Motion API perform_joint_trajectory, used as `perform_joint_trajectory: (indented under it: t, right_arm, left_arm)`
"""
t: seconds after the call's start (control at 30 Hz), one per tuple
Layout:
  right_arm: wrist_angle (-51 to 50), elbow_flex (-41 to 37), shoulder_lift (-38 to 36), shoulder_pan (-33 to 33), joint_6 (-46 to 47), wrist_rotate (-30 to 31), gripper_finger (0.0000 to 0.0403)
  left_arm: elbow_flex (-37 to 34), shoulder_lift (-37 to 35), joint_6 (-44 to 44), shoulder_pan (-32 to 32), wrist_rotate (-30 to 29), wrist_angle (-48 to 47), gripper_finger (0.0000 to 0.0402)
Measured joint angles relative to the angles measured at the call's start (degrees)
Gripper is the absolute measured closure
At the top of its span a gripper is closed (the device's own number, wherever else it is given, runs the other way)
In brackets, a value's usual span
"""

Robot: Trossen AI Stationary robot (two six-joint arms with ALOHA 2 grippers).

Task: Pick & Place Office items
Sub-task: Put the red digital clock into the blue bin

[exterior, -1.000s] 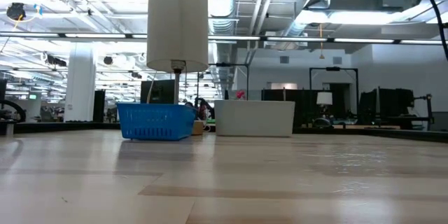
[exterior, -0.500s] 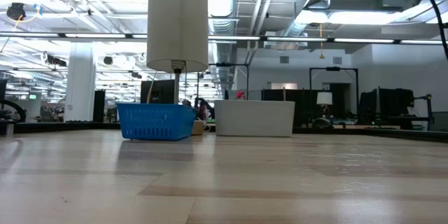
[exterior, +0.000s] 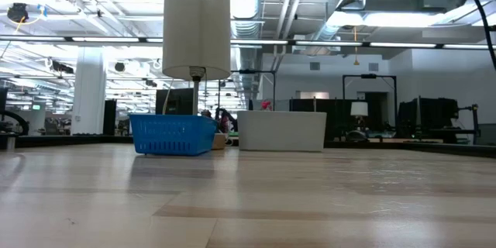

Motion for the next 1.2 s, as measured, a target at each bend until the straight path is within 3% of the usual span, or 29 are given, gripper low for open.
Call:
perform_joint_trajectory:
  t: [0.2, 0.4, 0.73, 0.93, 1.03, 1.2]
  right_arm:
    - [-1.45, -0.07, -0.24, -0.53, 0.25, 0.66, 0.0183]
    - [-9.42, -0.07, -3.19, -0.72, 0.37, -0.33, 0.0183]
    - [-29.58, -0.09, -4.79, 4.65, 1.55, 2.67, 0.0182]
    - [-31.45, -0.13, -4.35, 9.92, 4.4, 12.72, 0.0182]
    - [-31.48, -0.13, -4.27, 11.49, 6.68, 18.92, 0.0182]
    - [-32.88, -0.13, -4.22, 13.99, 10.43, 25.48, 0.0182]
  left_arm:
    - [0.09, -1.37, -4.88, -0.95, -1.72, -7.03, 0.0328]
    - [0.07, -1.73, -12.78, -1.24, -2.58, -16.06, 0.0332]
    - [-0.08, -2.21, -37.45, -1.21, -1.55, -33.79, 0.0334]
    - [-3.45, -2.21, -44.86, 1.73, 1.62, -31.11, 0.0333]
    - [-7.09, -2.19, -45.85, 4.96, 6.34, -24.77, 0.0334]
    - [-12.99, -2.17, -45.69, 11.95, 9.24, -12.31, 0.0335]
